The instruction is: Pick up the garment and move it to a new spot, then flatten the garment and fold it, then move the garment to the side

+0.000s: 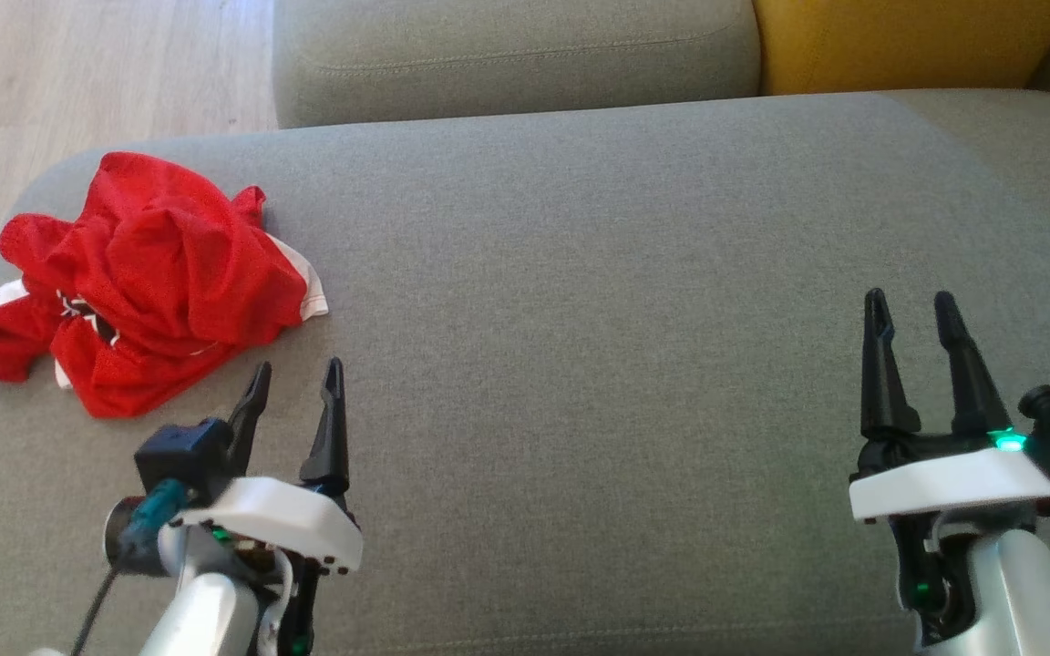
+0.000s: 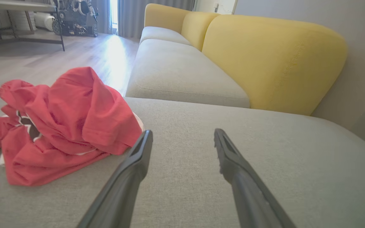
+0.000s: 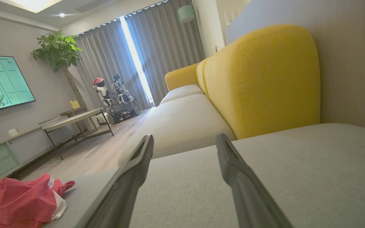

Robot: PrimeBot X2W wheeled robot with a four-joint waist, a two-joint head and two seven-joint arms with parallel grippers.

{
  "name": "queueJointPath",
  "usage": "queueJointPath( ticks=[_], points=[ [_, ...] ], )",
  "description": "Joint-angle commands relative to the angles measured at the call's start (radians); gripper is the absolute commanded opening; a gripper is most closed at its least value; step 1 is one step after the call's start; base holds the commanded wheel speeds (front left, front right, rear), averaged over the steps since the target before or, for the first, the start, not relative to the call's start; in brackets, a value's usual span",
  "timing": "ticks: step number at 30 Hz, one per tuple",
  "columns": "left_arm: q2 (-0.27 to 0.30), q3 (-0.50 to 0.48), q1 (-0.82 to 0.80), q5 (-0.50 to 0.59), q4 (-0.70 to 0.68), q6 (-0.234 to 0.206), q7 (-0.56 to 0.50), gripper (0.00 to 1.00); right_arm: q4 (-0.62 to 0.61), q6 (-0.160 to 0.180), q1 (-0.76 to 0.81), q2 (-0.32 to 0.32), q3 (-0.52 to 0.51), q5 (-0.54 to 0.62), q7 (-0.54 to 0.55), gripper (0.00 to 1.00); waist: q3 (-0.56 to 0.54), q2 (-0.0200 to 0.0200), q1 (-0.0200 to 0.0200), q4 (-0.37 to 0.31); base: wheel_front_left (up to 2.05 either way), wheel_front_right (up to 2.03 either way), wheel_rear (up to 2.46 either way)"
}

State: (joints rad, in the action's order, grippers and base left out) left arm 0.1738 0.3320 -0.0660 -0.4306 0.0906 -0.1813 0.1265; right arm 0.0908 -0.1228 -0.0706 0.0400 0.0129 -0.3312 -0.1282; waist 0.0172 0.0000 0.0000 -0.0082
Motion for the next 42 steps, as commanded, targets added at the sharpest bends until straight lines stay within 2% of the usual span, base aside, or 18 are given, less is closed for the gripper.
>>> queueJointPath(
  ticks=[1, 5, 12, 18, 22, 25, 27, 35, 40, 42],
  points=[
    [0.028, 0.002, -0.063, 0.043, -0.032, -0.035, 0.018, 1.00, -0.051, -0.005, -0.051, 0.007, 0.009, 0.046, -0.017, 1.00, -0.001, 0.0000, 0.0000, 0.000, 0.00, 0.00, 0.00],
    [0.056, 0.061, -0.081, 0.083, -0.025, -0.097, 0.030, 1.00, -0.047, -0.006, -0.048, 0.008, 0.016, 0.118, -0.029, 1.00, -0.004, 0.0000, 0.0000, 0.000, 0.00, 0.00, 0.00],
    [0.089, 0.138, -0.105, 0.133, -0.016, -0.180, 0.051, 1.00, -0.026, -0.006, -0.053, 0.008, 0.034, 0.213, -0.050, 1.00, -0.005, 0.0000, 0.0000, 0.003, 0.00, 0.00, 0.00],
    [0.081, 0.132, -0.103, 0.112, -0.079, -0.235, 0.069, 1.00, -0.030, -0.006, -0.062, 0.008, 0.037, 0.240, -0.068, 1.00, 0.001, 0.0000, 0.0000, 0.007, 0.00, 0.00, 0.00],
    [0.069, 0.112, -0.084, 0.093, -0.102, -0.200, 0.081, 1.00, -0.019, -0.007, -0.063, 0.009, 0.030, 0.249, -0.079, 1.00, 0.000, 0.0000, 0.0000, 0.009, 0.00, 0.00, 0.00],
    [0.039, 0.079, -0.063, 0.075, -0.103, -0.151, 0.090, 1.00, 0.002, -0.007, -0.059, 0.009, 0.035, 0.166, -0.088, 1.00, 0.000, 0.0000, 0.0000, 0.011, 0.00, 0.00, 0.00],
    [0.020, 0.052, -0.048, 0.079, -0.093, -0.118, 0.096, 1.00, 0.014, -0.007, -0.062, 0.009, 0.036, 0.150, -0.094, 1.00, 0.000, 0.0000, 0.0000, 0.011, 0.00, 0.00, 0.00],
    [-0.044, -0.021, -0.027, 0.176, -0.020, -0.013, 0.119, 1.00, 0.044, -0.008, -0.072, 0.010, 0.045, 0.282, -0.118, 1.00, 0.006, 0.0000, 0.0000, 0.010, 0.00, 0.00, 0.00],
    [-0.072, -0.046, -0.026, 0.264, -0.002, 0.022, 0.134, 1.00, 0.059, -0.008, -0.077, 0.010, 0.052, 0.343, -0.132, 1.00, 0.007, 0.0000, 0.0000, 0.009, 0.00, 0.00, 0.00],
    [-0.080, -0.058, -0.024, 0.283, 0.010, 0.029, 0.135, 1.00, 0.069, -0.008, -0.078, 0.010, 0.049, 0.326, -0.134, 1.00, 0.006, 0.0000, 0.0000, 0.008, 0.00, 0.00, 0.00]
  ],
)
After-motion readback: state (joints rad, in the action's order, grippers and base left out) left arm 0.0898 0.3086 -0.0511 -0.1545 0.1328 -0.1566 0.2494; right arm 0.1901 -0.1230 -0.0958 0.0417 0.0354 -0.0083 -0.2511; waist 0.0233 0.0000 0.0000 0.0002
